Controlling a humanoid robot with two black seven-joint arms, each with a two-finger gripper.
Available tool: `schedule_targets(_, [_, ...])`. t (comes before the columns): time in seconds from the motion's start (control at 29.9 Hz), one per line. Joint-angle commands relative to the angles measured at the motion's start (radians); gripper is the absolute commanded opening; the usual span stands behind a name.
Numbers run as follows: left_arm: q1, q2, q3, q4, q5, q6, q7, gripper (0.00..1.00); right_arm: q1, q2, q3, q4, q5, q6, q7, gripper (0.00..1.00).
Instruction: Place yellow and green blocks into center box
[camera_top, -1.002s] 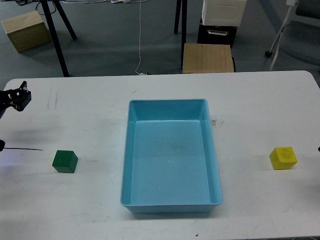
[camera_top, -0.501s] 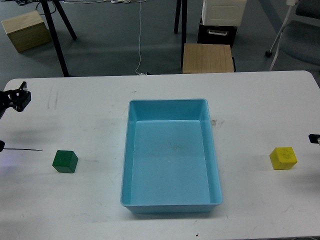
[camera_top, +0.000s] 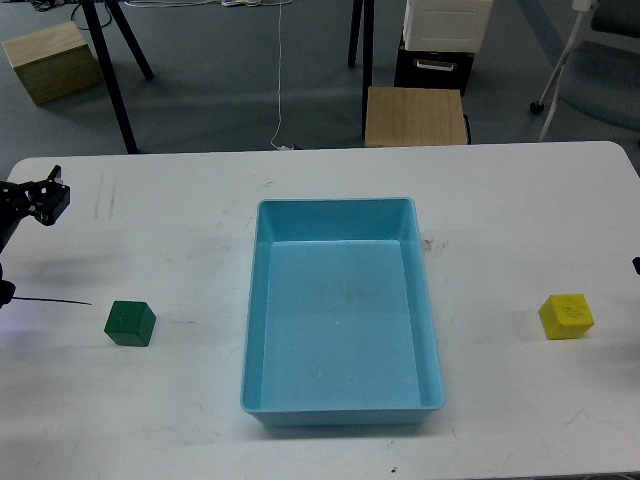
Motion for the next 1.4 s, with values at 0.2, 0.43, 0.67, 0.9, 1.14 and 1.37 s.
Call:
schedule_targets(0.2, [0.001,0.002,0.0,0.0,0.001,0.001,0.0,1.0,-0.001,0.004,-0.006,-0.012,0.013,0.076,0.0,0.99])
schedule_targets(0.43, [0.001,0.0,0.0,0.0,0.001,0.001,0.001,1.0,0.007,-0.007,0.001,-0.044,0.306,0.142,0.0,0.99])
schedule_targets(0.67, [0.001,0.002,0.001,0.0,0.001,0.001,0.0,1.0,0.005,-0.046,-0.034,-0.035,0.504,0.118,-0.093,0.99])
schedule_targets(0.9, [0.001,0.0,0.001,0.0,0.002,-0.001,0.0,1.0,0.004,-0.038,-0.063,-0.049,0.488,0.069,-0.099,0.99])
schedule_targets(1.14, [0.002,0.002,0.001,0.0,0.002,-0.001,0.002,1.0,-0.005,0.0,-0.156,-0.125,0.488,-0.08,-0.11,0.99])
schedule_targets(1.37, [0.004,-0.009,0.003,0.0,0.002,-0.001,0.002,1.0,-0.007,0.066,-0.239,-0.156,0.488,-0.125,-0.108,0.99])
